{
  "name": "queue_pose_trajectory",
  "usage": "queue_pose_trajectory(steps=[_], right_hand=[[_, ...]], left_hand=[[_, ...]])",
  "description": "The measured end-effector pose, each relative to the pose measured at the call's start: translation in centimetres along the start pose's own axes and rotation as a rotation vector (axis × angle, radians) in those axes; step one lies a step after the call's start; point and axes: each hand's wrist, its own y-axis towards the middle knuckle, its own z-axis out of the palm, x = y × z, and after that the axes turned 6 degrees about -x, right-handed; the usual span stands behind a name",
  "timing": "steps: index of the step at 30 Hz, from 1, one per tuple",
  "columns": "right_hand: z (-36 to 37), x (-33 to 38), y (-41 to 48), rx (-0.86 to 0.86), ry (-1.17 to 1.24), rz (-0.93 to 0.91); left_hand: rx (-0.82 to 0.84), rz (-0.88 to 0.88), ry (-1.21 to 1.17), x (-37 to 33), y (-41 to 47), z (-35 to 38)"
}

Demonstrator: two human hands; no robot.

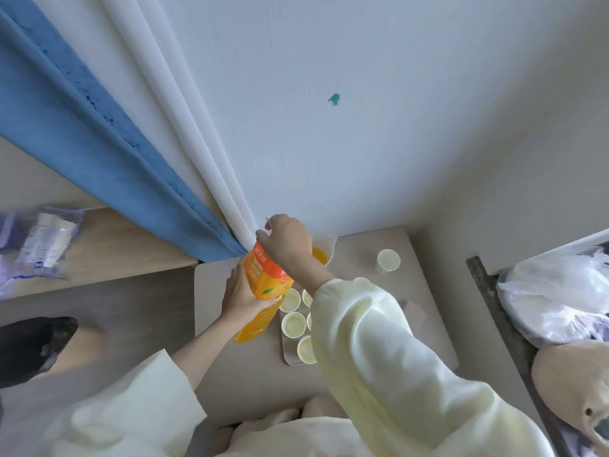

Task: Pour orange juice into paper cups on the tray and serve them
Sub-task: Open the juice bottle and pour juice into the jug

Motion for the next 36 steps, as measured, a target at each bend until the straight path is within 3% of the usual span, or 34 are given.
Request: queue_pose_trajectory(steps=[6, 10, 16, 23, 29, 36], right_hand=[[5.9, -4.2, -1.2, -0.126, -0.276, -0.181], [7.9, -6.4, -0.7, -0.199, -0.381, -0.149], [9.1, -8.0, -0.4, -0.168, -0.441, -0.167], [10.3, -9.4, -0.6, -0.181, -0.398, -0.116], [10.9, -10.7, -0.1, -0.055, -0.313, -0.113], [11.2, -11.7, -0.2, -0.039, -0.254, -0.071]], left_hand=[[0.030, -0.069, 0.126, 0.0, 1.2, 1.4], [0.061, -0.104, 0.167, 0.7, 1.8, 2.0], [0.103, -0.125, 0.278, 1.4, 2.5, 2.7], [0.078, -0.184, 0.354, 2.0, 2.7, 3.5], [0.098, -0.248, 0.424, 1.6, 2.5, 4.0], [0.147, -0.271, 0.512, 1.3, 2.4, 4.3]])
